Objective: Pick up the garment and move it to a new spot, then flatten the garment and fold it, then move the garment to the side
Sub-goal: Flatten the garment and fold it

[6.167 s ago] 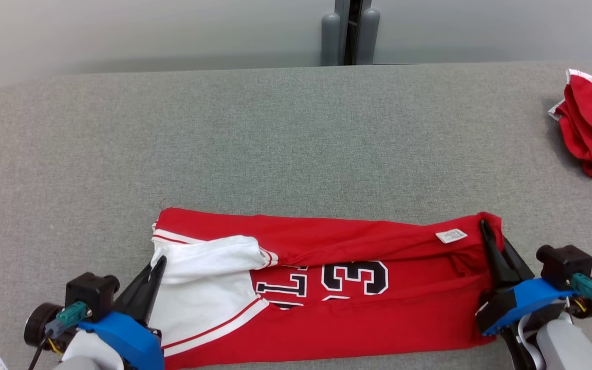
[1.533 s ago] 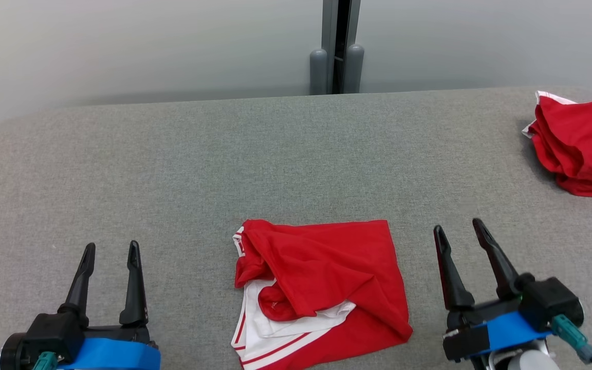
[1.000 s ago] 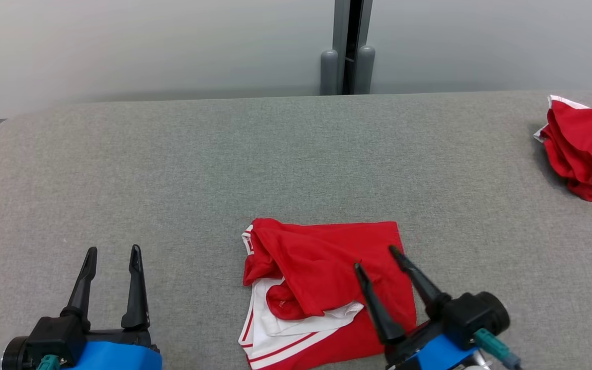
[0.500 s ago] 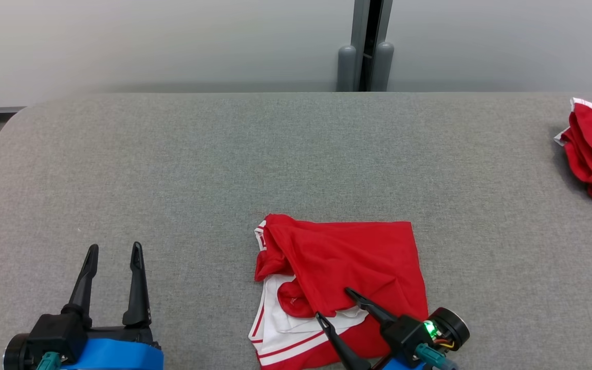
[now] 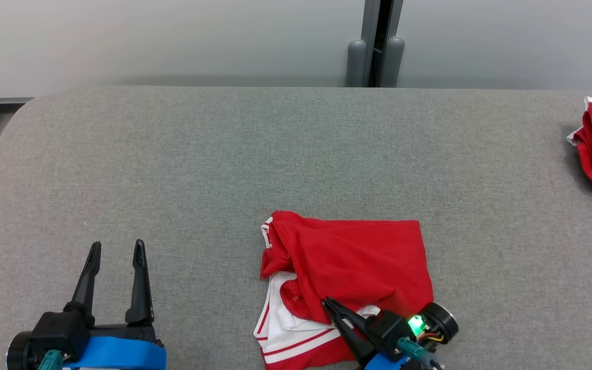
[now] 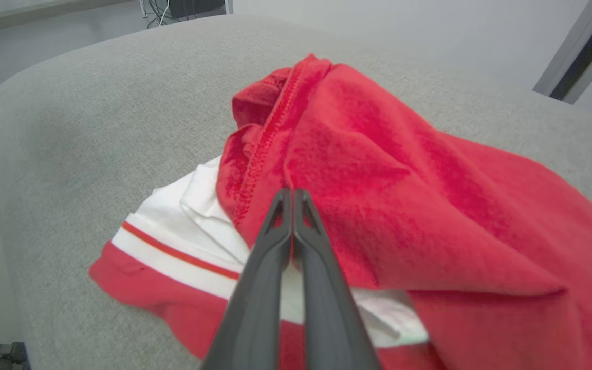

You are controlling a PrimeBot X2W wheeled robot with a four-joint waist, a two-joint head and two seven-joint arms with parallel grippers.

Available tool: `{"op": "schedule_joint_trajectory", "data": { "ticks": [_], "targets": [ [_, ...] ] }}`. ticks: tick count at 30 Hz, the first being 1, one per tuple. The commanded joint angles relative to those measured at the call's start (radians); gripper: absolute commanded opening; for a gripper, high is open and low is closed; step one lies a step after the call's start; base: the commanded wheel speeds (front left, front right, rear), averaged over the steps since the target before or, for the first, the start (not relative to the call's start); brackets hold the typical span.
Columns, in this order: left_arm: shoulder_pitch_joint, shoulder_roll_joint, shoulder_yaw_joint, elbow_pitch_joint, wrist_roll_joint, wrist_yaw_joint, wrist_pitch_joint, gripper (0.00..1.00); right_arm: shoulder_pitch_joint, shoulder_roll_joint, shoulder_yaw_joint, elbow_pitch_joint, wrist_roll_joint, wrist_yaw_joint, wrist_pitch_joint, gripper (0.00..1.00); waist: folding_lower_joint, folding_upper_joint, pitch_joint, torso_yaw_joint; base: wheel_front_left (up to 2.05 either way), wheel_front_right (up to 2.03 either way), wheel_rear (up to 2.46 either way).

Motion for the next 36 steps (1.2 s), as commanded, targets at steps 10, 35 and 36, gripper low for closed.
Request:
{"op": "schedule_joint_trajectory", "data": {
  "ticks": [10, 35, 36],
  "targets": [
    [-0.003, 0.003, -0.001, 0.0, -0.006, 0.004, -0.004, 1.0, 0.023, 0.015, 0.08, -0.103, 0.169, 0.0, 0.017, 0.0, 0.0, 0.0, 0.002, 0.002, 0.0, 0.0, 0.0],
    [-0.003, 0.003, 0.019, -0.002, 0.001, 0.013, -0.004, 1.0, 0.074, -0.004, -0.246, -0.351, 0.125, 0.0, -0.011, 1.0, 0.0, 0.0, -0.029, -0.115, 0.0, 0.0, 0.0],
    [-0.003, 0.003, 0.024, -0.004, 0.004, 0.014, -0.004, 1.0, 0.085, -0.003, -0.283, -0.368, 0.114, 0.0, -0.012, 1.0, 0.0, 0.0, -0.031, -0.124, 0.0, 0.0, 0.0]
  ]
}}
